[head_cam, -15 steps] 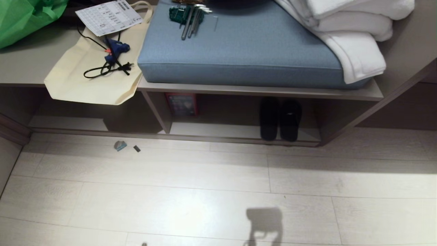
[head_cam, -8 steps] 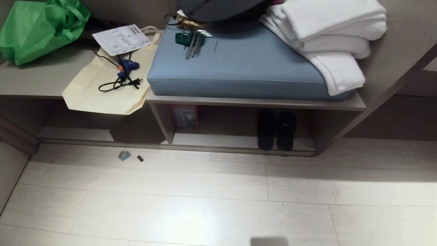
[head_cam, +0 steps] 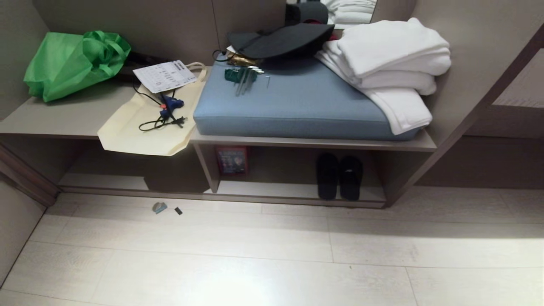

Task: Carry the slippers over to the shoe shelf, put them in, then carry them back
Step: Pick up the slippers in the shoe cabinet

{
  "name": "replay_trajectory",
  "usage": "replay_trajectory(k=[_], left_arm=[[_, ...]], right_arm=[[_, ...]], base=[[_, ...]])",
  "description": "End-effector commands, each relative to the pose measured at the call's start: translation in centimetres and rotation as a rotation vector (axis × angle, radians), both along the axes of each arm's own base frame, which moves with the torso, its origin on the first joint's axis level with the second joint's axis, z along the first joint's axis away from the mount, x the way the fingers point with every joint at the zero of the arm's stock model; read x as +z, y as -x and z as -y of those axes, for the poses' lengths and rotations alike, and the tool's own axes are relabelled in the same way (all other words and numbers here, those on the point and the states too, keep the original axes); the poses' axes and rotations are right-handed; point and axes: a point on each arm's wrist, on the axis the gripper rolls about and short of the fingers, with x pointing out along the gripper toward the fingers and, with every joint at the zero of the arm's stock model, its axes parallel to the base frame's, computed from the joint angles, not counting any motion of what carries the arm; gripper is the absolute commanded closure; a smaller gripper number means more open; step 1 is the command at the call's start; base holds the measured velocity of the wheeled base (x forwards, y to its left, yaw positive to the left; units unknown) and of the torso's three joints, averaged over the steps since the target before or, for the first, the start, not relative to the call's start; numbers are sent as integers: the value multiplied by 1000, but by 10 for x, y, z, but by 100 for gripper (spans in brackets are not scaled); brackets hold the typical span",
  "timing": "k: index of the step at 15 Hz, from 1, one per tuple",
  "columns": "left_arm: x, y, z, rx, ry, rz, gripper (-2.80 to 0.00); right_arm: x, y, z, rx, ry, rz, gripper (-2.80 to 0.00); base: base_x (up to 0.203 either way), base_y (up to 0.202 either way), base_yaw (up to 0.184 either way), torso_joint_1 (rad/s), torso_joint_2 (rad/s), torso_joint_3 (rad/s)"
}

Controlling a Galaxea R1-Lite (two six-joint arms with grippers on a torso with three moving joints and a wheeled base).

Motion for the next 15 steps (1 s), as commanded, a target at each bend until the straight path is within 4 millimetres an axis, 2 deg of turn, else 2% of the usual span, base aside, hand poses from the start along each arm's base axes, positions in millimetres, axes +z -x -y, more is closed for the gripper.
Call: replay_trajectory(k=[1,15], left_arm=[[0,0,0,1,0,1,0],[0,0,0,1,0,1,0]], right_arm=[[0,0,0,1,-1,-1,0],[0,0,0,1,-1,-1,0]], base=[[0,0,0,12,-2,212],[0,0,0,4,1,201]])
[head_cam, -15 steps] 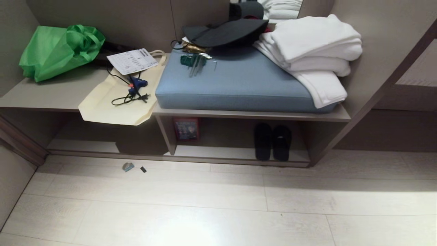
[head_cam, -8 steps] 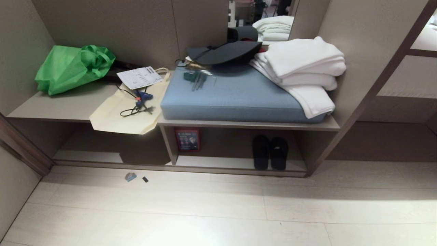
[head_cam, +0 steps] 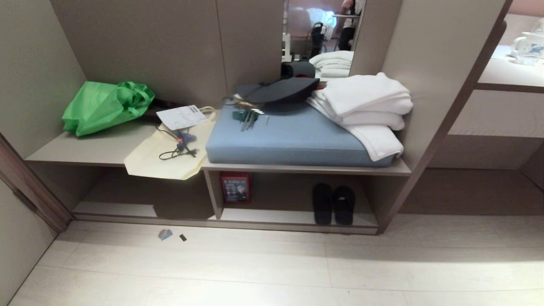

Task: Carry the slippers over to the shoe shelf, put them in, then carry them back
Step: Pick up the slippers in the shoe cabinet

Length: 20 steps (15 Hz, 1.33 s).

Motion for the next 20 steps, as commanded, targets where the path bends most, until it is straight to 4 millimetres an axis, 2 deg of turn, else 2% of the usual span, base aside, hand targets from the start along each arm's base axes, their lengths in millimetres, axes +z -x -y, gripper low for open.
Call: replay_trajectory(k=[1,8,20], left_arm=[[0,0,0,-1,0,1,0],[0,0,0,1,0,1,0],[0,0,0,-1,0,1,0]], right_arm=[[0,0,0,0,0,-1,0],[0,0,0,0,-2,0,0],[0,0,0,0,-7,0,0]], base=[[0,0,0,1,1,209],[0,0,0,3,3,185],[0,0,0,1,0,7]])
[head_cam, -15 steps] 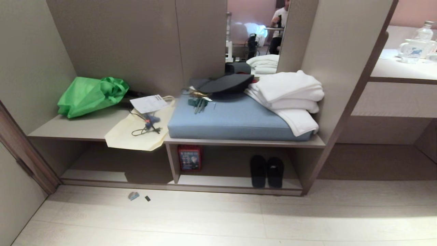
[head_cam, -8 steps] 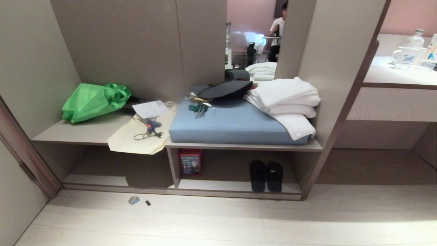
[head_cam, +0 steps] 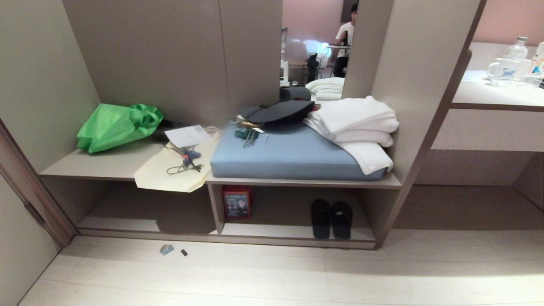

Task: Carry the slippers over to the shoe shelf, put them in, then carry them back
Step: Pick up the slippers in the shoe cabinet

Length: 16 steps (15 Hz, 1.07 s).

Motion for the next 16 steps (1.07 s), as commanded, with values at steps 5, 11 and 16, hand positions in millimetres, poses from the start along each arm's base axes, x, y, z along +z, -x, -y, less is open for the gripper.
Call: replay_trajectory(k=[5,11,16], left_arm=[[0,0,0,0,1,1,0],[0,0,0,1,1,1,0],[0,0,0,1,1,1,0]], right_arm=[[0,0,0,0,1,-1,0],[0,0,0,0,-1,-1,0],[0,0,0,0,-2,-1,0]], base=[[0,0,0,0,0,0],[0,0,0,0,0,0],[0,0,0,0,0,0]])
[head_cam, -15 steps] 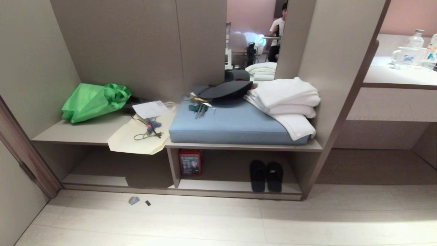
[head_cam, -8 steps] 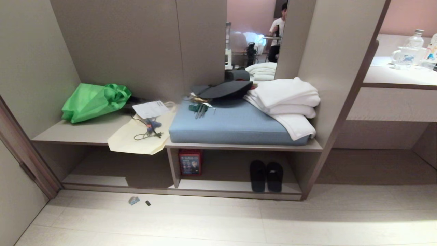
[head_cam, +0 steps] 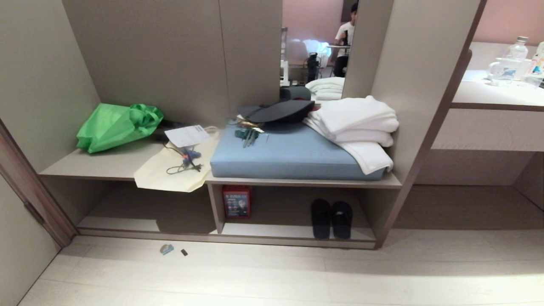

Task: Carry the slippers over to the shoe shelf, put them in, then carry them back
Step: Pick up the slippers in the shoe cabinet

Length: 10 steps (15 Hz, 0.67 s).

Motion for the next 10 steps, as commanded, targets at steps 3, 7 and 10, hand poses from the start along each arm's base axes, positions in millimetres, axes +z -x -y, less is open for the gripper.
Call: replay_trajectory(k=[3,7,10], left_arm=[[0,0,0,-1,0,-1,0],[0,0,0,-1,0,1,0],[0,0,0,0,0,1,0]], right_arm=[[0,0,0,1,1,-1,0],[0,0,0,1,1,-1,0],[0,0,0,-1,-2,-3,0]], base=[[0,0,0,-1,4,-161],[0,0,0,7,3,-203],[0,0,0,2,2,-204]])
